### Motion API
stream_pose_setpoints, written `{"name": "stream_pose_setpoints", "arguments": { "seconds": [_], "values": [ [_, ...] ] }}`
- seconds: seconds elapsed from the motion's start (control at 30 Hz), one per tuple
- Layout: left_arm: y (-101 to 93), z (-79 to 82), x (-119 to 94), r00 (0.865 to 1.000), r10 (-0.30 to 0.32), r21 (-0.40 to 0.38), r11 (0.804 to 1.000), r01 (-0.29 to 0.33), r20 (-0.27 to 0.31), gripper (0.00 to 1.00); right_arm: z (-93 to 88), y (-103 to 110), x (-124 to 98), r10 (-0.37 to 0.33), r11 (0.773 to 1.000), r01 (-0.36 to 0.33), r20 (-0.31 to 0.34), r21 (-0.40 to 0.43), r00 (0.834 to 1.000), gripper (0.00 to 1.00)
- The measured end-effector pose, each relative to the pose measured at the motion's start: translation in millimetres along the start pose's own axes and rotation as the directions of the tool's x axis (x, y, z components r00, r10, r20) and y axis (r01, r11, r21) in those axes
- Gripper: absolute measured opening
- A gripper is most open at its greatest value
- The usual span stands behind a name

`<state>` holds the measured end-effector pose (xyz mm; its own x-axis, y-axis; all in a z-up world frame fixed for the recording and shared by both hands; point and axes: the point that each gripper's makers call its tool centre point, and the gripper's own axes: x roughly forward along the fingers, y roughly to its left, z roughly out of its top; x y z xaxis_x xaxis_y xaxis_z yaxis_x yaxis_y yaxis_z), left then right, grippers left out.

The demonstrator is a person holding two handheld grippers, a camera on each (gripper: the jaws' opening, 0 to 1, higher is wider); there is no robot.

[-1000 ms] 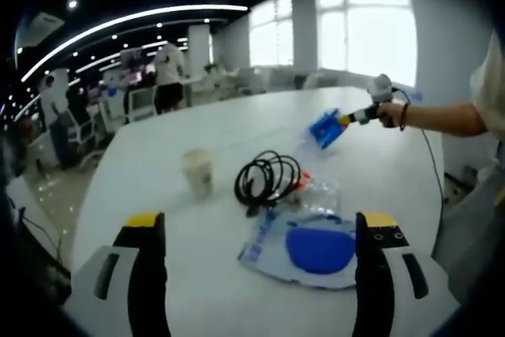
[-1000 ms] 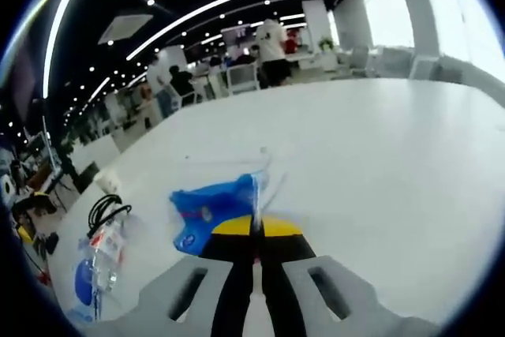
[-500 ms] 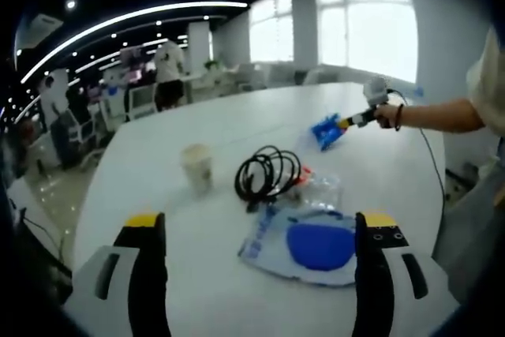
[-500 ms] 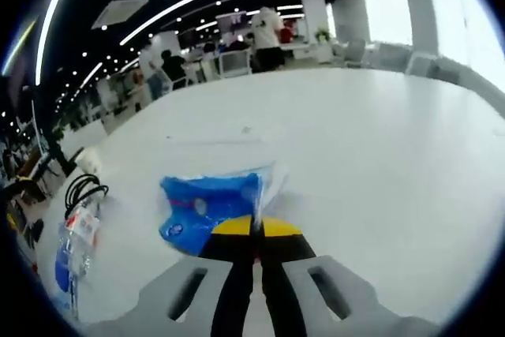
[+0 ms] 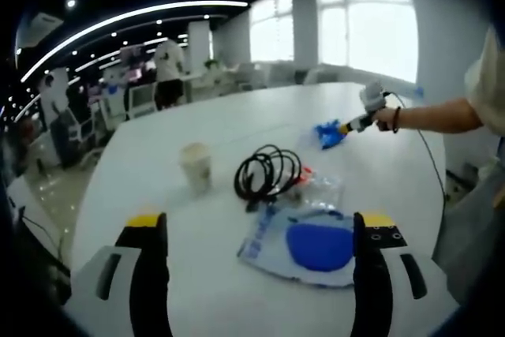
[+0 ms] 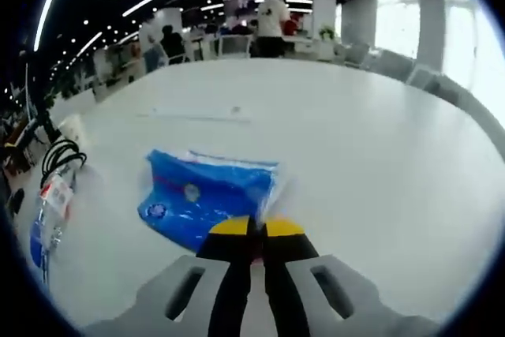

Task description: Arrange the tabletop items into an orderly group along one side of the table until the central work area is clear of visible clutter.

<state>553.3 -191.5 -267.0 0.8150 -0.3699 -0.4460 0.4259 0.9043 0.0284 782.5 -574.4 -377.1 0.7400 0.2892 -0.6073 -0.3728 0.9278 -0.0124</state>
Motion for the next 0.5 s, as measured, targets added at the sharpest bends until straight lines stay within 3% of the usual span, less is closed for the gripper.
{"name": "stream_pose_setpoints", "arguments": {
  "seconds": [0.2,0.27,0.4,0.5],
  "values": [
    [1.7,0.8,-1,1.0,0.015,-0.005,1.0,-0.015,0.0,0.97,-1.7,-6,2,-0.032,0.999,0.031,-0.012,-0.044,0.999,0.09],
    [2.0,0.6,-1,1.0,0.017,-0.002,1.0,-0.017,-0.002,0.98,-1.5,-14,1,-0.081,0.995,0.08,-0.021,-0.062,0.997,0.16],
    [3.1,0.9,-1,1.0,0.023,-0.001,1.0,-0.023,-0.006,0.99,6.9,-18,-5,-0.108,0.993,0.108,0.0,-0.056,0.994,0.38],
    [2.6,2.1,-1,1.0,0.023,-0.002,1.0,-0.023,-0.002,0.99,14.3,-15,-12,-0.099,0.994,0.1,0.025,-0.04,0.995,0.46]
  ]
}}
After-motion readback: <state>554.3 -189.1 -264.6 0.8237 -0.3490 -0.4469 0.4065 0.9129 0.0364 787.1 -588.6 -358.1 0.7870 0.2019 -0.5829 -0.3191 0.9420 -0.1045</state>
